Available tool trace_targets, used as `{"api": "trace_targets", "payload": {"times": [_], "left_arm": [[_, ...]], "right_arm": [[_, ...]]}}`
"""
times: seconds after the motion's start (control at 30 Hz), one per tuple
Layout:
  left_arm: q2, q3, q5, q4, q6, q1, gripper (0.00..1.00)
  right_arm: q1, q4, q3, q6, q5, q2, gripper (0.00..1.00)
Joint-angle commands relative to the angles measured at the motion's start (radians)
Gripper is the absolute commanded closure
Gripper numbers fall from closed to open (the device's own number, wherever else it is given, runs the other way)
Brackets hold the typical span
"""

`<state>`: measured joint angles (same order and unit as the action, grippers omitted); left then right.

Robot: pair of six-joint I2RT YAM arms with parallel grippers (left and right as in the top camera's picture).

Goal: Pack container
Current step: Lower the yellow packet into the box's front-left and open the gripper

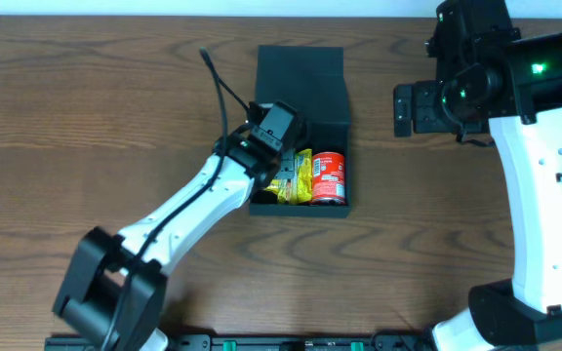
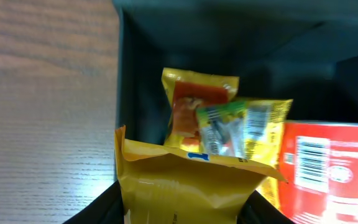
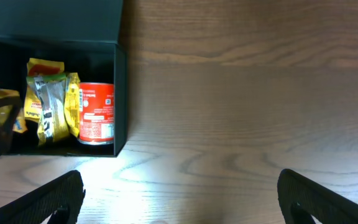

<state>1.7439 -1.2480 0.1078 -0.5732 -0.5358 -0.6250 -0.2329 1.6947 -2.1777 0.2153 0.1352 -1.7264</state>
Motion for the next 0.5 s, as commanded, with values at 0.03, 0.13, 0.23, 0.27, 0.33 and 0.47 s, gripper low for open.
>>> {"api": "trace_targets", "payload": {"times": [0.03, 0.13, 0.23, 0.27, 0.33, 0.47], "left_arm": [[0.030, -0.022, -0.012, -0.006, -0.052, -0.004, 0.56], [0.035, -0.021, -0.011, -0.013, -0.074, -0.004, 0.56], [0.037, -0.021, -0.011, -0.035, -0.101, -0.004, 0.56], [0.037, -0.021, -0.012, -0.040, -0.101, -0.004, 0.56], [0.037, -0.021, -0.012, -0.047, -0.100, -0.004, 0.55], [0.037, -0.021, -0.013, -0.051, -0.100, -0.004, 0.48]], "right_arm": [[0.007, 0.003, -0.013, -0.014, 0.018, 0.020, 0.01], [0.007, 0.003, -0.013, -0.014, 0.018, 0.020, 0.01], [0.007, 0.003, -0.013, -0.014, 0.018, 0.020, 0.01], [0.007, 0.003, -0.013, -0.014, 0.018, 0.020, 0.01], [0.007, 0.003, -0.013, -0.014, 0.018, 0.020, 0.01], [0.007, 0.003, -0.013, -0.014, 0.018, 0.020, 0.01]]}}
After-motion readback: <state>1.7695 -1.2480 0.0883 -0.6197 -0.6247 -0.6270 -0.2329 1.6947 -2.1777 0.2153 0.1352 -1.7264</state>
